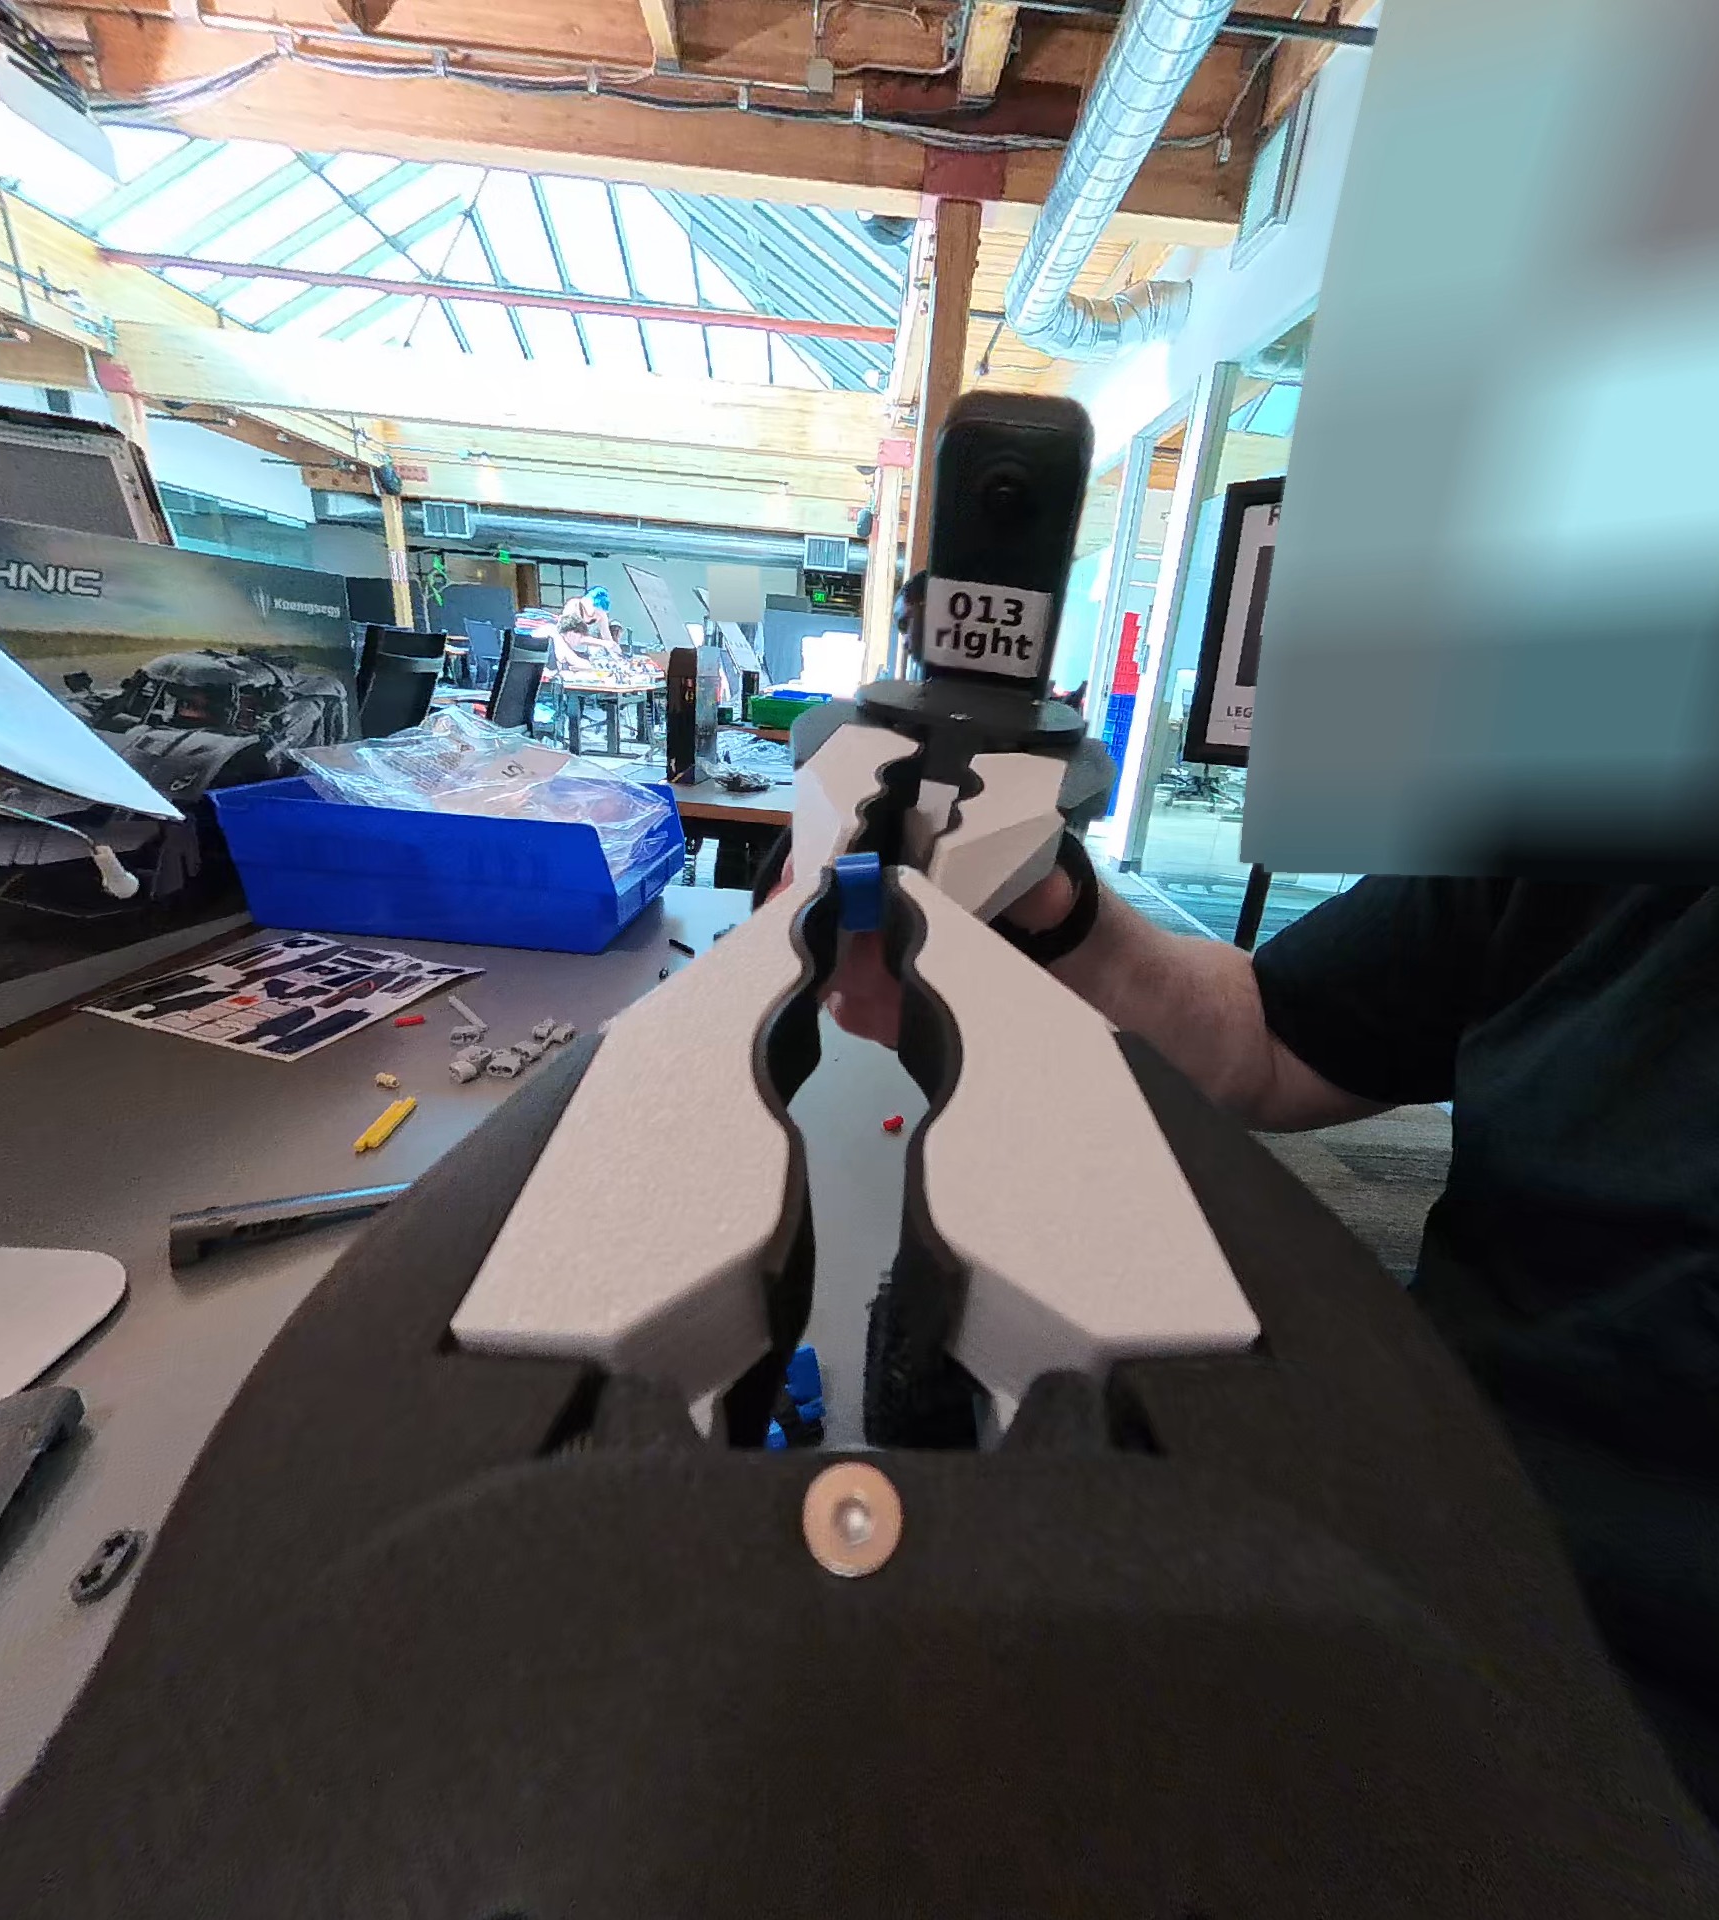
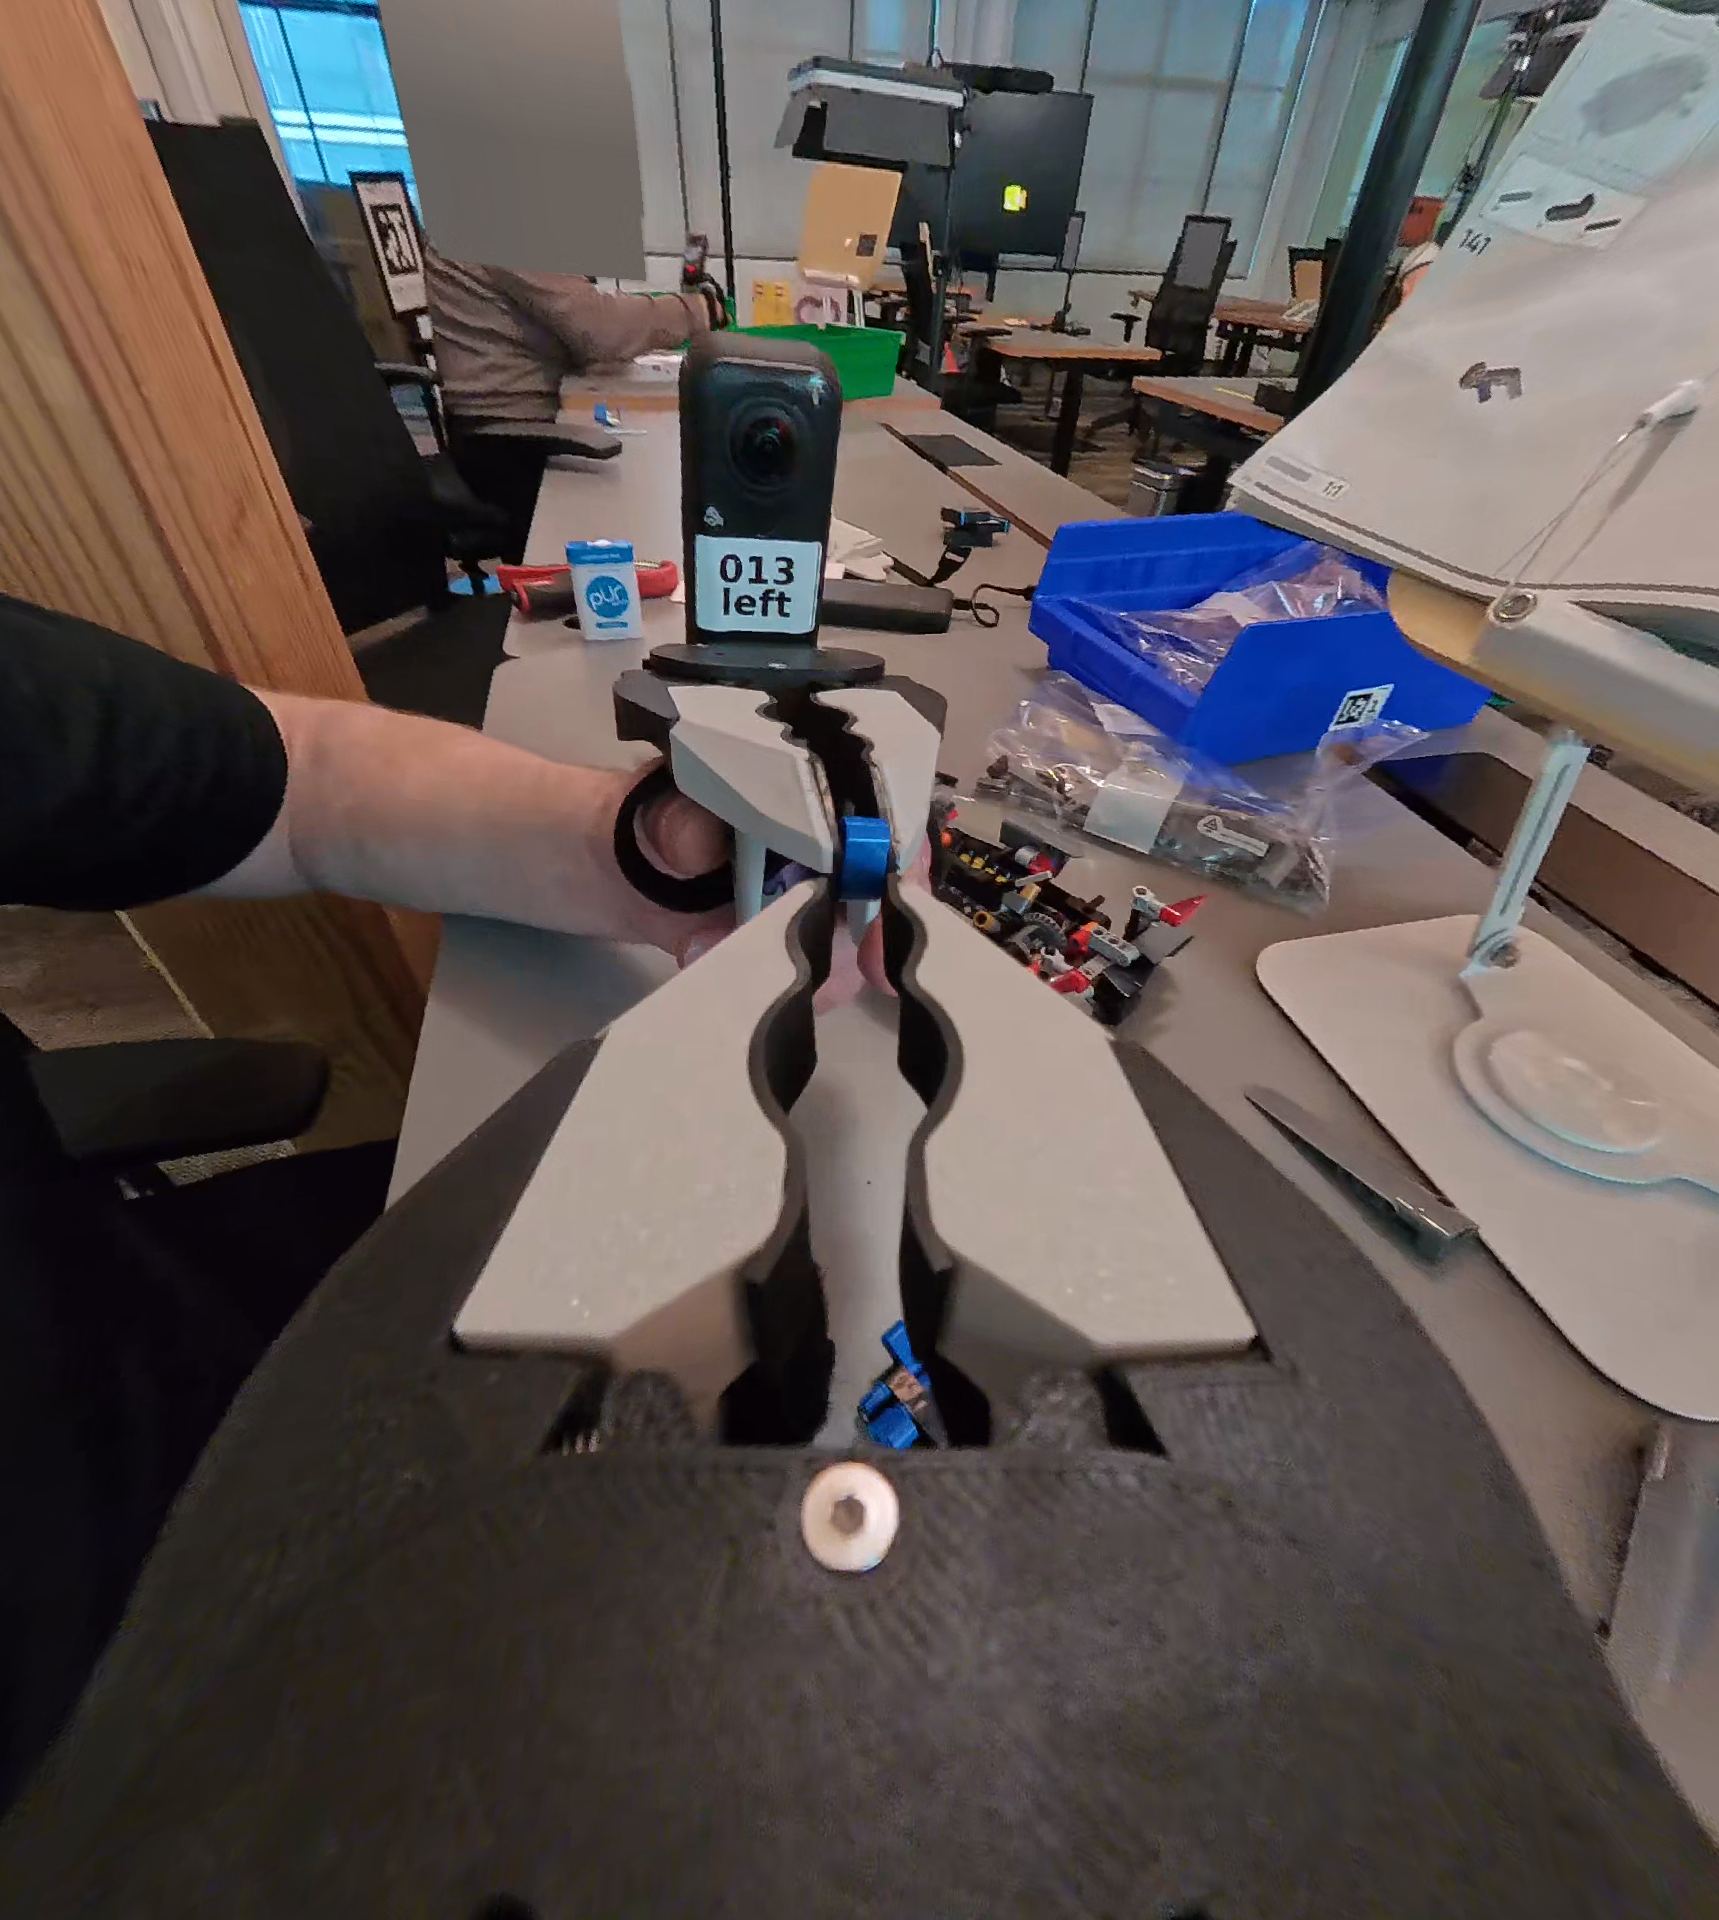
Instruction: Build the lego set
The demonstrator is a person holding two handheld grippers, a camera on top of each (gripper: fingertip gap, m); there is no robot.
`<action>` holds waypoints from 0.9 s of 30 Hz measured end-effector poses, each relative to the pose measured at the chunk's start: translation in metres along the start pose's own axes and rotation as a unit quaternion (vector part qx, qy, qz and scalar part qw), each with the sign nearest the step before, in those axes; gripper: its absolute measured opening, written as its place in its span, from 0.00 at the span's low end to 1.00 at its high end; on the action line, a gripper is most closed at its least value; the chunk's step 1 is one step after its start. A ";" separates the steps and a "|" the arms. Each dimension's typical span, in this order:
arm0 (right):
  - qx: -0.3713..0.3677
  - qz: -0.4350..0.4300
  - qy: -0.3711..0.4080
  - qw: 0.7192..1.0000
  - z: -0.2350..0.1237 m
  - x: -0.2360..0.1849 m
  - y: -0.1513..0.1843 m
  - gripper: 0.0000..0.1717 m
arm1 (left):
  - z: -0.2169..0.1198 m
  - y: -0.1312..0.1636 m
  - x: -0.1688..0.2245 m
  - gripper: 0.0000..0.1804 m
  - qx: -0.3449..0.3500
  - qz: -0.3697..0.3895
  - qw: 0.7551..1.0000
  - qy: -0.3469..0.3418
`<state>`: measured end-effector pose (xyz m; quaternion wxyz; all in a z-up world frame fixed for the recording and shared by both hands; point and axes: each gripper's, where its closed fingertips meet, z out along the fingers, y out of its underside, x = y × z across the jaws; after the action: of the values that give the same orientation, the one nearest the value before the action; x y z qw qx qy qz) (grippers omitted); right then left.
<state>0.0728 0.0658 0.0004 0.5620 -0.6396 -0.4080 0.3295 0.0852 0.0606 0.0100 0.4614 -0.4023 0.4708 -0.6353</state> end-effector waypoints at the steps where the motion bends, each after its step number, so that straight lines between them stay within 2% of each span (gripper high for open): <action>1: 0.003 0.003 -0.005 1.000 0.000 -0.001 0.000 0.04 | 0.000 -0.001 0.001 0.03 0.002 0.001 1.000 0.001; 9: -0.002 0.009 -0.020 1.000 -0.004 0.000 0.003 0.03 | 0.002 0.001 0.003 0.03 -0.006 0.013 1.000 0.002; 19: -0.061 -0.063 0.020 0.996 -0.012 0.008 0.022 0.03 | 0.004 0.010 -0.003 0.05 -0.052 0.054 0.997 -0.029; 27: -0.111 -0.120 0.050 0.985 -0.016 0.014 0.037 0.03 | 0.007 0.030 -0.006 0.07 -0.144 0.150 0.976 -0.060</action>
<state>0.0985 0.0697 -0.0336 0.5425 -0.6604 -0.4872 0.1795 0.1000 0.0607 -0.0181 0.5158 -0.4267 0.5840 -0.4592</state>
